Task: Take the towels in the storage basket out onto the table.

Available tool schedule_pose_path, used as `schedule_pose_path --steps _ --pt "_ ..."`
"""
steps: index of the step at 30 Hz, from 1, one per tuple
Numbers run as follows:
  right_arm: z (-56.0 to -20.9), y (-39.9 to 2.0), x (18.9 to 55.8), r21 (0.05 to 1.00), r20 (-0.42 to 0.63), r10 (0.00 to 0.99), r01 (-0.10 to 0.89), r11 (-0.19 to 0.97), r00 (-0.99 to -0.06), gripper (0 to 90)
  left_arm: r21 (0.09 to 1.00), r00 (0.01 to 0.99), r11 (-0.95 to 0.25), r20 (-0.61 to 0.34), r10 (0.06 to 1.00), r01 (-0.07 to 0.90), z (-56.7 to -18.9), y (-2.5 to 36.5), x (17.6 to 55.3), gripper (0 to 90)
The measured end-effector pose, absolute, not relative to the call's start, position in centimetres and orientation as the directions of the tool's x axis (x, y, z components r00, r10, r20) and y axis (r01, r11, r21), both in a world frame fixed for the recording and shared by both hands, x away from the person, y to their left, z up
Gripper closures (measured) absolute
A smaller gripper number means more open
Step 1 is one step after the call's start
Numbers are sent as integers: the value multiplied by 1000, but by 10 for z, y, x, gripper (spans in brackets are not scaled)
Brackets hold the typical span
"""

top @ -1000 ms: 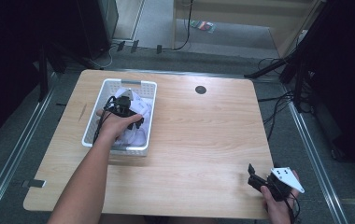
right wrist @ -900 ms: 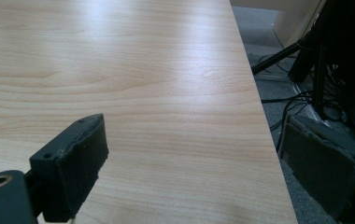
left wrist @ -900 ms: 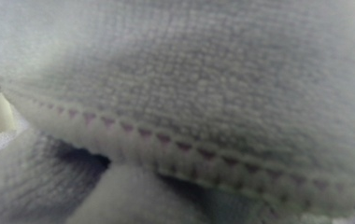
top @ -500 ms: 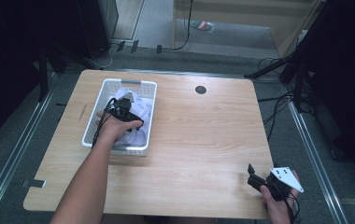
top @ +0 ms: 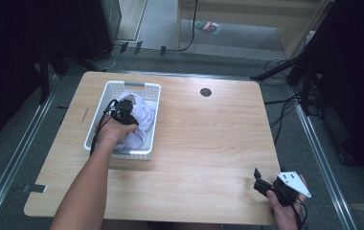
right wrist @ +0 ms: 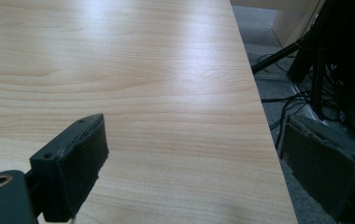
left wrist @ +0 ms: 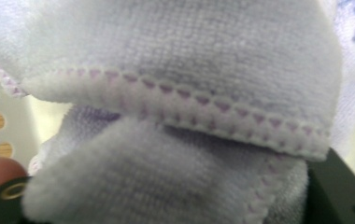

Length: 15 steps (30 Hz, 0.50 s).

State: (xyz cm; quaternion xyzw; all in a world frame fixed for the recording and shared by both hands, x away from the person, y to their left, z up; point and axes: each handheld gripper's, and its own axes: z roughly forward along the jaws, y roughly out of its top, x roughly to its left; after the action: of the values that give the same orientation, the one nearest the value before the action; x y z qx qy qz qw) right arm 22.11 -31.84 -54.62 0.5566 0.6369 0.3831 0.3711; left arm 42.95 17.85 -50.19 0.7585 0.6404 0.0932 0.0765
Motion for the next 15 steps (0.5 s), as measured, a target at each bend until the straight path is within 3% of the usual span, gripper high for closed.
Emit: schedule_pose_path --steps 6,15 --pt "-546 -319 221 901 -43 994 425 83 -103 78 249 161 -172 64 985 953 -501 177 428 616" --pt "-546 -319 221 902 -38 994 425 78 -101 79 217 191 -198 52 980 956 -492 179 430 635"
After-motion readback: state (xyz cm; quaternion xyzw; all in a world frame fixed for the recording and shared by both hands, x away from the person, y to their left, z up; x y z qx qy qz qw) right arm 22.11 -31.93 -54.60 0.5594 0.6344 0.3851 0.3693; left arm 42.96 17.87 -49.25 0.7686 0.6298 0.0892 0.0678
